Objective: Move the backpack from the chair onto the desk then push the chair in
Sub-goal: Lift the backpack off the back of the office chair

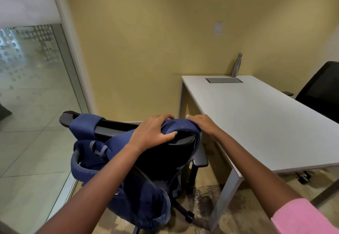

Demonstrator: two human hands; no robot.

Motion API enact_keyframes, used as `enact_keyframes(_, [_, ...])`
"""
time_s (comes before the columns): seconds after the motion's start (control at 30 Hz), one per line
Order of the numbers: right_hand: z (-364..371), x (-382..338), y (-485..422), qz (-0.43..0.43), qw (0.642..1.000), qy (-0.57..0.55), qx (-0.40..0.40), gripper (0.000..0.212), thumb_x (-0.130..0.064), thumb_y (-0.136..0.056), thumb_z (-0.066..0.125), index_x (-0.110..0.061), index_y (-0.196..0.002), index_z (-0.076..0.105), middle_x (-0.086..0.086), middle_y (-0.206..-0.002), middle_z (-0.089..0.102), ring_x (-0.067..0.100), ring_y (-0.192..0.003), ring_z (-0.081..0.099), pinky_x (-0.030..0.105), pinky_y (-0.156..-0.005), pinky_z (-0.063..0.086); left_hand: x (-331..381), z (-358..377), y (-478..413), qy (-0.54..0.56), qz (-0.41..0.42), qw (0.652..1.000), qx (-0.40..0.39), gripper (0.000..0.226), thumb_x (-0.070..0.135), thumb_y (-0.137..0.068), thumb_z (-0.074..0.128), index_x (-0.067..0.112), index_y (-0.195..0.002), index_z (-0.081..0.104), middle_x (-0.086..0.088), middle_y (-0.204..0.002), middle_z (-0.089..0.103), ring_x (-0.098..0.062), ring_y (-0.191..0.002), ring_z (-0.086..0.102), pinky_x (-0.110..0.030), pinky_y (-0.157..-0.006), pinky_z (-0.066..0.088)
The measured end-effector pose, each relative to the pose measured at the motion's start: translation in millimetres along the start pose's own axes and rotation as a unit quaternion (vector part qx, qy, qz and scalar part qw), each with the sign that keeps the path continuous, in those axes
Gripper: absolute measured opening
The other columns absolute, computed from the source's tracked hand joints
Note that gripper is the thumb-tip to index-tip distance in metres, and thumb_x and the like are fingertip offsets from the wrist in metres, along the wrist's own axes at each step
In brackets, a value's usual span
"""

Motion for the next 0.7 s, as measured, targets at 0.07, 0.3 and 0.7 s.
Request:
enact_keyframes(0.07, [-6, 2, 12, -0.004, 1.000, 0.000, 0.004, 0.061, -0.039, -0.093, 0.049, 0.022, -0.102, 0.053, 0.033, -0.082, 0.048, 0.025, -0.076, 0.044, 0.036, -0.073, 0.037, 7, 1, 2, 0.005, 0.023, 1.000, 0.000, 0.041, 0.031, -0.079, 0.063, 0.018, -0.116, 0.053, -0.006, -0.110, 0.067, -0.025, -0.097, 0.061, -0.039, -0.077, 0.049])
enact_keyframes(0.3, [-19, 18, 58, -0.023, 0.996, 0.010, 0.089, 0.031, -0.038, -0.096, 0.040, -0.013, -0.087, 0.055, 0.004, -0.083, 0.058, 0.012, -0.069, 0.051, 0.026, -0.064, 0.040, 24, 11, 12, -0.006, 0.057, 0.998, -0.007, 0.048, 0.028, -0.076, 0.061, 0.016, -0.121, 0.051, -0.007, -0.117, 0.064, -0.026, -0.106, 0.058, -0.037, -0.086, 0.047])
enact_keyframes(0.7, [30, -45, 104, -0.226, 0.926, 0.303, 0.006, 0.076, -0.041, -0.084, 0.061, -0.016, -0.145, 0.023, 0.005, -0.152, 0.027, 0.021, -0.142, 0.024, 0.046, -0.118, 0.020, 34, 24, 25, -0.069, 0.078, 0.994, -0.030, 0.060, 0.032, -0.080, 0.064, 0.013, -0.132, 0.041, -0.009, -0.128, 0.058, -0.026, -0.113, 0.055, -0.035, -0.094, 0.043])
Point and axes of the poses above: each hand's wrist, its own y-axis away from the middle knuckle, its own z-axis out of the palm, x = y × z, the point moved 10 cm from there along -y, towards the middle knuckle
